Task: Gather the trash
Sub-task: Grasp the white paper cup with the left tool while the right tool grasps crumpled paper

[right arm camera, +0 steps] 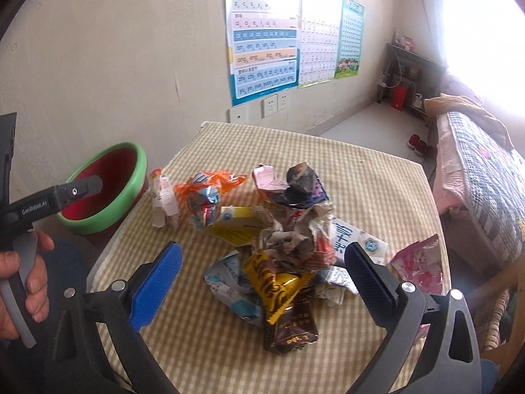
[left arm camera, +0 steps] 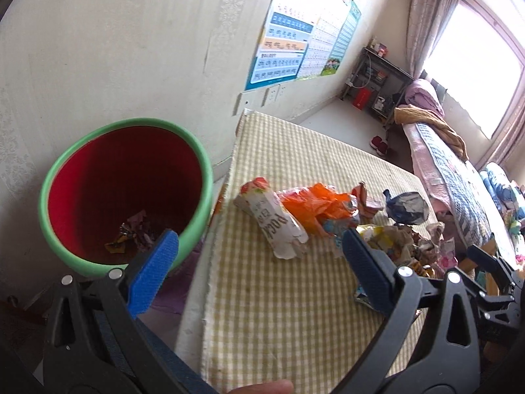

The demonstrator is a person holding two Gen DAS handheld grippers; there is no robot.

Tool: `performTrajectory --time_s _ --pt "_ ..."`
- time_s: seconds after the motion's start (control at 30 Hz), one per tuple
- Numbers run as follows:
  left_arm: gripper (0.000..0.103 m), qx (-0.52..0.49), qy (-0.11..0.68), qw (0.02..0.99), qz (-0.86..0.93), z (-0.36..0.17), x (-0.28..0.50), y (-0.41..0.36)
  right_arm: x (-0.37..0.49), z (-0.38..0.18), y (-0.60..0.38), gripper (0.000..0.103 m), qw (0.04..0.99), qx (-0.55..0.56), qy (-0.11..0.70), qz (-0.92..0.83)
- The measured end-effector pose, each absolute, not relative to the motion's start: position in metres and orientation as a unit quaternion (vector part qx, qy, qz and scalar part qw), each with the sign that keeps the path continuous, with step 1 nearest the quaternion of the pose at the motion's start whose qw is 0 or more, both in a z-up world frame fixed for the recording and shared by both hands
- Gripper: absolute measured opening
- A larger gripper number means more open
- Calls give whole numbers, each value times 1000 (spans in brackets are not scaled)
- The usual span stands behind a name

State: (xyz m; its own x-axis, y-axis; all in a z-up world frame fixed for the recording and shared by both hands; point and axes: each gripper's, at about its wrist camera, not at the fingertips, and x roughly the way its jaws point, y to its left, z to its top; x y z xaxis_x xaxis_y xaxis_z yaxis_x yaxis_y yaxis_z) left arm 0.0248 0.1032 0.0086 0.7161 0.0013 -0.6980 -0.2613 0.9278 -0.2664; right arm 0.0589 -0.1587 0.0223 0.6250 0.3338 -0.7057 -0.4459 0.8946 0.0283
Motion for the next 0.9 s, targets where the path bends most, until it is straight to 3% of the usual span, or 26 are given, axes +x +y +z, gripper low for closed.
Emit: performTrajectory --time_s 0.57,0.9 --pt "98 -179 431 883 60 -24 61 89 122 -16 -183 94 875 -10 443 195" --pt "96 -205 465 857 83 -53 100 102 130 -26 -184 80 865 1 460 201"
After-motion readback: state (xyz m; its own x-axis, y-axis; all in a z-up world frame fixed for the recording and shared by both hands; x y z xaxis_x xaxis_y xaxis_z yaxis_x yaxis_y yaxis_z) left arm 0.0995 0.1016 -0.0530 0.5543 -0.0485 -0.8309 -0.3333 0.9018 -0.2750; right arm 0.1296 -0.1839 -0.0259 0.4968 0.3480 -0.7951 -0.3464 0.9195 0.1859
